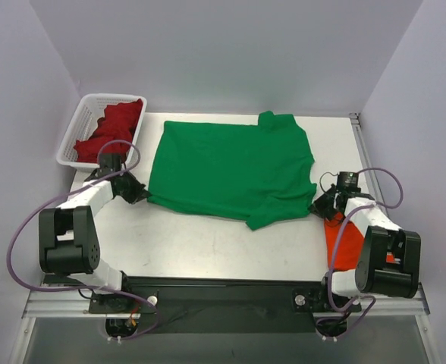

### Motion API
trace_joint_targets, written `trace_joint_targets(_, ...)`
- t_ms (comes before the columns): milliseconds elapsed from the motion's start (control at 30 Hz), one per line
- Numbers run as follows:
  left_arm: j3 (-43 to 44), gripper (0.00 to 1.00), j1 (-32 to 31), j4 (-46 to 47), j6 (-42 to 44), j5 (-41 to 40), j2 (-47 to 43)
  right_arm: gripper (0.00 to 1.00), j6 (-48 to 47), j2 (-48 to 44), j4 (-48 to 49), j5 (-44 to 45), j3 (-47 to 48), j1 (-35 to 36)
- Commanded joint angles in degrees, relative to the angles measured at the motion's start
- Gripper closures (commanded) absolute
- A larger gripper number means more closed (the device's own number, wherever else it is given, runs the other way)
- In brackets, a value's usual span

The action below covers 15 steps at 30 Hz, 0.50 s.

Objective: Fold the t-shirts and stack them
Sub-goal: Flatten out the tshirt

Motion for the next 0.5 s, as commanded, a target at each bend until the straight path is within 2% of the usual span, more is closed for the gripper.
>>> trace_joint_targets(0, -4.4, 1.0, -0.3, 3.5, -0.5, -4.8, -6.7, 0.99, -1.3, -1.3, 1.1, -2.1, -3.5, -0.6)
trace_joint_targets(67, -7.0, 1.0, -0.3, 1.6, -0.5, -6.1, -9.3, 0.97, -1.6, -2.8, 0.6, -2.3, -6.1, -0.6)
trace_joint_targets(167, -9.8, 1.0, -0.3, 0.9, -0.2, -7.0, -13.4, 0.87, -2.0, -6.5, -1.5, -2.7, -9.2, -0.6)
trace_joint_targets(200, -11.5, 1.0, -0.3, 0.7, -0.1, -6.9, -14.4, 0.82, -2.4, -9.0, -2.1, -3.0, -9.8, -0.6)
trace_joint_targets(333, -12.8, 1.0, -0.2, -0.5, 0.7, -6.7, -17.5, 0.74, -4.0, -18.2, -8.5, -1.7, -12.2, -0.1)
trace_joint_targets(400, -12.7, 1.0, -0.3, -1.2, 1.5, -7.0, -17.9, 0.66, -4.3, -25.0, -10.9, 1.1, -12.4, 1.9)
trace_joint_targets(467, -12.7, 1.0, -0.4, -1.2, 1.9, -6.7, -17.5, 0.62, -4.5, -27.9, -11.8, 6.3, -11.3, 7.8)
